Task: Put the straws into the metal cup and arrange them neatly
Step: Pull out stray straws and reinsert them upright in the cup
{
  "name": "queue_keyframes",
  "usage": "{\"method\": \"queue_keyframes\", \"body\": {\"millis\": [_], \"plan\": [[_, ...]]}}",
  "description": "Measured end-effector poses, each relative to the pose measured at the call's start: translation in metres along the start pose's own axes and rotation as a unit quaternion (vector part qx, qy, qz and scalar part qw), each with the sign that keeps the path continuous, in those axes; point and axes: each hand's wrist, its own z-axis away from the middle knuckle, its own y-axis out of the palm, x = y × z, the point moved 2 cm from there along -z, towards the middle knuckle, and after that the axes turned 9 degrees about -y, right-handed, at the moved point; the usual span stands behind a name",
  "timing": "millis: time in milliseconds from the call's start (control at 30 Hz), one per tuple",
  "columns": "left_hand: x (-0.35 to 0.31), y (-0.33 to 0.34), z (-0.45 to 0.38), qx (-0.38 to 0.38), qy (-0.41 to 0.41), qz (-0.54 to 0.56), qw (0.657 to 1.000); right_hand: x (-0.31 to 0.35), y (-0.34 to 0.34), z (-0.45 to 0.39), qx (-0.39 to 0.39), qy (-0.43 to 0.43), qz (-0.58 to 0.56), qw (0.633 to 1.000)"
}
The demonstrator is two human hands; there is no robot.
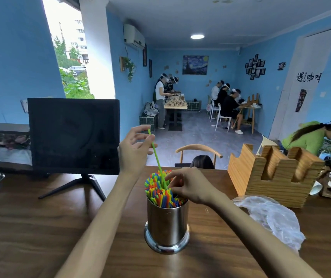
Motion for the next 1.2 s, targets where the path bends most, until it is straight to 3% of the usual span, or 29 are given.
{"method": "queue_keyframes", "body": {"millis": [67,233,367,533,1000,1200], "plan": [[0.004,0.001,0.002,0.029,0.003,-0.045,0.999,-0.004,-0.007,0.001,-0.015,-0.004,-0.041,0.999],[0.030,0.005,0.016,0.108,-0.040,-0.177,0.978,-0.034,-0.022,-0.008,-0.200,0.100,-0.054,0.973],[0.048,0.003,0.025,0.172,-0.060,-0.285,0.941,-0.056,-0.009,-0.013,-0.120,0.187,-0.049,0.974],[0.044,0.003,0.026,0.209,-0.040,-0.360,0.908,-0.061,0.001,-0.020,-0.071,0.204,-0.074,0.974],[0.053,0.000,0.022,0.243,-0.056,-0.343,0.906,-0.056,-0.005,-0.031,-0.055,0.199,-0.106,0.973],[0.052,0.002,0.019,0.232,-0.052,-0.282,0.929,-0.030,-0.046,-0.038,-0.199,0.121,-0.080,0.969]]}}
